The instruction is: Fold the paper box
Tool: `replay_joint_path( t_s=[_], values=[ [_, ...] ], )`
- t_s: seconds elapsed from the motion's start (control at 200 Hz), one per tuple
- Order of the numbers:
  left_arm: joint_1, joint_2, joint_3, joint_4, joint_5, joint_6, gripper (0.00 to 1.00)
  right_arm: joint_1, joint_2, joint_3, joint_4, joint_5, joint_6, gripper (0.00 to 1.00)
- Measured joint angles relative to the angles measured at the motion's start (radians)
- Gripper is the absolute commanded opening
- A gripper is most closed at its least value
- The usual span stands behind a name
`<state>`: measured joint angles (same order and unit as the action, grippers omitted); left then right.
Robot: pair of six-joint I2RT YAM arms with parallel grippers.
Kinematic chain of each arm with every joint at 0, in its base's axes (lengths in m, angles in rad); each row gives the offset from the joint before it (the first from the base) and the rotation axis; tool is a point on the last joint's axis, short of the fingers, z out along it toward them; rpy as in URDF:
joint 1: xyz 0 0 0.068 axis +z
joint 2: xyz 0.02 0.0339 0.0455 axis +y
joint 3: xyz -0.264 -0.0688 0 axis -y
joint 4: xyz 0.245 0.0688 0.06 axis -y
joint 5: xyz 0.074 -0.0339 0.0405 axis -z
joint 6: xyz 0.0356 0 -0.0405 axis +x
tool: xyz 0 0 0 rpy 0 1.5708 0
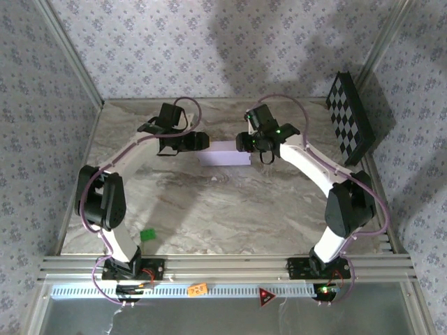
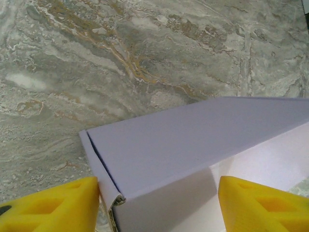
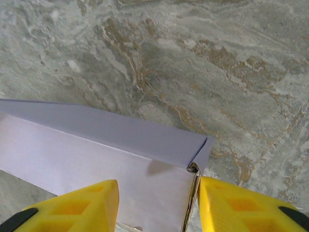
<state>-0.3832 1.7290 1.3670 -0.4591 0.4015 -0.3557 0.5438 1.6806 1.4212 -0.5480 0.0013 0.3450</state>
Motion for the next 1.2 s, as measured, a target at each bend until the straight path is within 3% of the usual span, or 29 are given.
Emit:
replay_joint_path(
  t_s=[0.245,0.47,0.83,1.019,1.204],
  values=[
    [-0.002,-0.065,-0.109,0.047,0.055,0.0,0.67,0.023,-0.069,-0.122,0.021,-0.004,0.011,0.49],
    [-0.028,-0.155,-0.23,0.031,0.084,-0.004,0.69,0.062,-0.159,-0.25,0.017,-0.056,0.066,0.6],
    [-0.075,-0.183,-0.45,0.074,0.108,-0.056,0.7,0.114,-0.174,-0.449,0.077,-0.146,0.15,0.67],
    [-0.067,-0.196,-0.468,0.101,0.106,-0.065,0.72,0.085,-0.174,-0.488,0.112,-0.19,0.159,0.74],
    [-0.025,-0.219,-0.467,0.116,0.082,-0.076,0.73,0.001,-0.172,-0.485,0.112,-0.241,0.13,0.73]
  ],
)
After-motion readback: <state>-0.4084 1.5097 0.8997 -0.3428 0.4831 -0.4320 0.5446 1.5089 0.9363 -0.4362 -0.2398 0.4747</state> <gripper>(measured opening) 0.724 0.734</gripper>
